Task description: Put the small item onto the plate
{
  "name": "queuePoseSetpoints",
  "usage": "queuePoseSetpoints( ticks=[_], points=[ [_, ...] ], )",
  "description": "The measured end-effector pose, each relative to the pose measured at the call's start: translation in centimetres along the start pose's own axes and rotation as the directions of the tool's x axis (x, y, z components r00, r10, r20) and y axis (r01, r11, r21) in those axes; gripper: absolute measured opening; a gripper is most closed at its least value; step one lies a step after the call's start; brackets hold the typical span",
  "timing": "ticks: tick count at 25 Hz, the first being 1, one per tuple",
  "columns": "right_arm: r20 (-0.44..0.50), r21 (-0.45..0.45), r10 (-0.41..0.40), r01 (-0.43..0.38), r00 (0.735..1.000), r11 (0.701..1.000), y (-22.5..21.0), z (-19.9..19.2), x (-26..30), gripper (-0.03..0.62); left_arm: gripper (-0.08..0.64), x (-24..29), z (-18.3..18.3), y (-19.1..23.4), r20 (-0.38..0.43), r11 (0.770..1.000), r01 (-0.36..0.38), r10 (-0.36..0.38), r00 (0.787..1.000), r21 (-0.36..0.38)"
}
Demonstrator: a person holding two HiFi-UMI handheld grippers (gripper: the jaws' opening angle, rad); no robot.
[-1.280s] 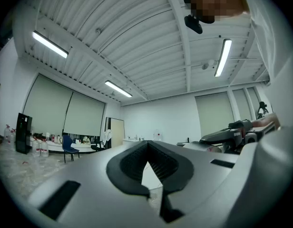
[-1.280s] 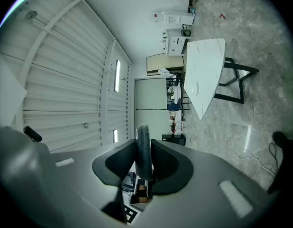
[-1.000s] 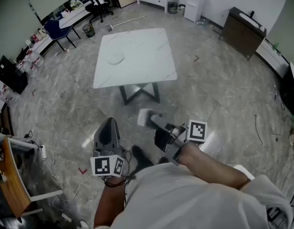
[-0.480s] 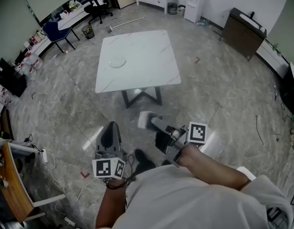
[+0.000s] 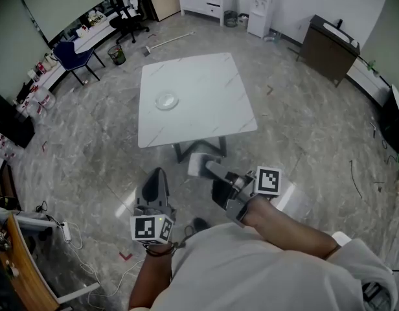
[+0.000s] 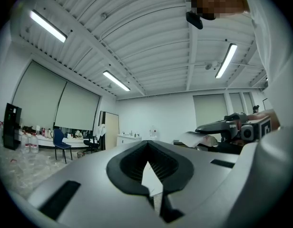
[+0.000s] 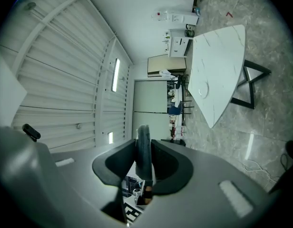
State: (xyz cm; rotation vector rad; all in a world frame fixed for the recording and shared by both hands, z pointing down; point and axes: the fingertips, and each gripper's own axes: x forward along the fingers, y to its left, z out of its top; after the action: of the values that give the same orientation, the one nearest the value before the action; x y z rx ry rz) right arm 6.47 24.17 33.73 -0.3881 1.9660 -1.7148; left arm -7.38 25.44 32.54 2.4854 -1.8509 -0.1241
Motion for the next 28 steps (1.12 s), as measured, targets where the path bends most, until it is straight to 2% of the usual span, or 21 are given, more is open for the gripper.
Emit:
queuePoseSetpoints(
  ticks=[8,15,22,28],
  points=[
    [0.034,-0.021,-0.007,0.008,0.999,1.000,-1.4,0.9,7.4,0.100,0.005,3.8,1.3,6.8,0.014,0.999,0.046,-0.046,0.999,-0.001],
    [0.032,-0.003,-0.041,0.041,0.999,0.999,-3.1,3.6,11.6,0.100,0.005,7.7,0.5,9.7,0.007,0.999,0.047,-0.046,0.999,-0.016],
    [-0.013,0.015,-0.036,0.036,0.999,0.999,-6.0,9.4,16.6,0.100,0.005,13.5,-0.9,13.5,-0.007,1.000,-0.006,0.006,1.000,-0.017],
    [-0.068,0.008,-0.023,0.024,0.997,1.000,-6.9,18.2,21.0,0.100,0.005,22.3,-0.9,15.2,-0.001,0.998,-0.069,0.069,0.998,0.004]
  ],
)
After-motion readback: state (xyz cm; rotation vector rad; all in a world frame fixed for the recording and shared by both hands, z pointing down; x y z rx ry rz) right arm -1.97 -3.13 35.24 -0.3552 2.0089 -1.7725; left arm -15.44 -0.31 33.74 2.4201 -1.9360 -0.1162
